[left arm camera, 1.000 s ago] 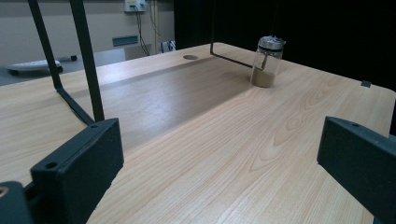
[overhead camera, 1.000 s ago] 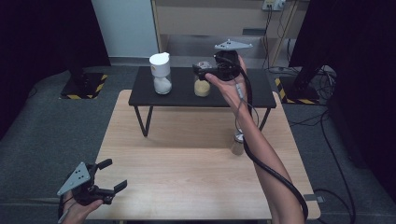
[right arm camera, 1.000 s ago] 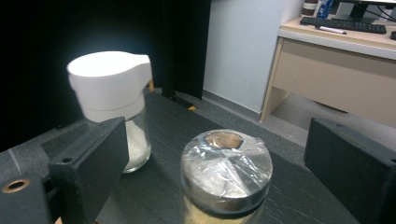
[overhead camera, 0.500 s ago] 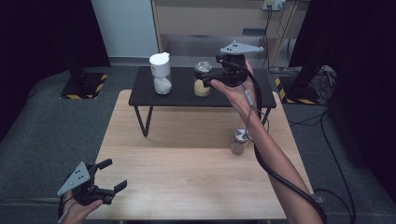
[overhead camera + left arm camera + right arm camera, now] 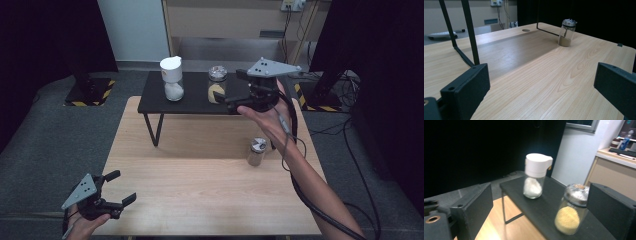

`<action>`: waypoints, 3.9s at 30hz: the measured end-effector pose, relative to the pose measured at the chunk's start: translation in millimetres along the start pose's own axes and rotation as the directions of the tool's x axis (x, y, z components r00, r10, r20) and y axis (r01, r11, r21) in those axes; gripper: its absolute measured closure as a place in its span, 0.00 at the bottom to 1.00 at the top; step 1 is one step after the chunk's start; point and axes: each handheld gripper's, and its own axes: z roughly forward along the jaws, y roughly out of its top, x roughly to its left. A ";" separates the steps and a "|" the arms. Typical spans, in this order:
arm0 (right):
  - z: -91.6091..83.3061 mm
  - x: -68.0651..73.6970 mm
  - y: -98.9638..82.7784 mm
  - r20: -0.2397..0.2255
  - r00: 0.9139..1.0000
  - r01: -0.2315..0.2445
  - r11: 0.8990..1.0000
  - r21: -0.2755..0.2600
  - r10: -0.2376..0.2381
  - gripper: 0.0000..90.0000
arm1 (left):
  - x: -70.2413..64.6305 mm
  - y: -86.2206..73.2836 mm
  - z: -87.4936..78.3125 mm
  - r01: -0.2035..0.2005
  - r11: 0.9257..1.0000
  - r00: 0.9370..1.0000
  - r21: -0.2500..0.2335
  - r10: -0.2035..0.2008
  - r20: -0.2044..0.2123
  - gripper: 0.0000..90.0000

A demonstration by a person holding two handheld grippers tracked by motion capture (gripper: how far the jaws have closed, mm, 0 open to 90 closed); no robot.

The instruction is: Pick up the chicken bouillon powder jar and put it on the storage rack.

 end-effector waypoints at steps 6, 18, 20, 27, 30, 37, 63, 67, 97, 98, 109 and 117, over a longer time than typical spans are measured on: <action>-23.6 9.1 -17.2 -0.019 1.000 -0.001 1.000 -0.012 0.001 0.08 | -0.1 0.3 0.0 -0.001 1.000 1.000 0.001 0.001 0.001 0.00; -64.5 23.9 -59.3 -0.011 1.000 -0.003 1.000 -0.021 0.003 0.08 | -0.2 0.8 0.2 -0.004 1.000 1.000 0.004 0.004 0.003 0.00; -70.9 25.8 -67.1 -0.011 1.000 -0.012 1.000 -0.017 0.012 0.08 | -0.3 0.8 0.2 -0.004 1.000 1.000 0.003 0.004 0.003 0.00; -93.8 37.5 -89.6 0.025 1.000 0.010 1.000 -0.007 -0.010 0.08 | -0.5 1.0 0.6 -0.005 1.000 1.000 0.006 0.005 0.002 0.00; -100.3 42.6 -97.0 0.041 0.999 0.026 1.000 0.006 -0.026 0.08 | -0.6 1.2 0.6 -0.005 1.000 1.000 0.006 0.005 0.002 0.00; -110.5 49.4 -123.0 0.042 0.999 -0.003 1.000 0.014 0.003 0.08 | -0.8 1.3 0.2 -0.002 1.000 1.000 0.008 0.002 -0.001 0.00; -140.1 64.9 -197.2 0.065 0.990 -0.129 0.990 0.050 0.126 0.07 | -1.6 2.0 0.4 -0.011 1.000 1.000 0.013 0.011 -0.004 0.00; -141.7 66.2 -204.3 0.075 0.987 -0.146 0.987 0.062 0.141 0.07 | -1.7 2.0 0.1 -0.011 1.000 1.000 0.013 0.011 -0.005 0.00; -153.4 67.9 -235.9 0.153 0.970 -0.207 0.973 0.098 0.191 0.07 | -1.1 1.0 -0.6 -0.015 1.000 1.000 0.004 0.015 -0.003 0.00; -153.1 68.4 -236.5 0.155 0.969 -0.206 0.974 0.098 0.190 0.07 | -1.1 1.2 -0.7 -0.016 1.000 1.000 0.004 0.016 -0.002 0.00; -151.4 70.6 -240.5 0.153 0.975 -0.175 0.980 0.095 0.160 0.07 | -1.0 1.1 -0.3 -0.018 1.000 1.000 0.003 0.018 0.000 0.00; -149.6 69.7 -242.6 0.146 0.977 -0.171 0.980 0.103 0.155 0.07 | -1.1 1.0 0.0 -0.021 1.000 1.000 0.002 0.021 0.002 0.00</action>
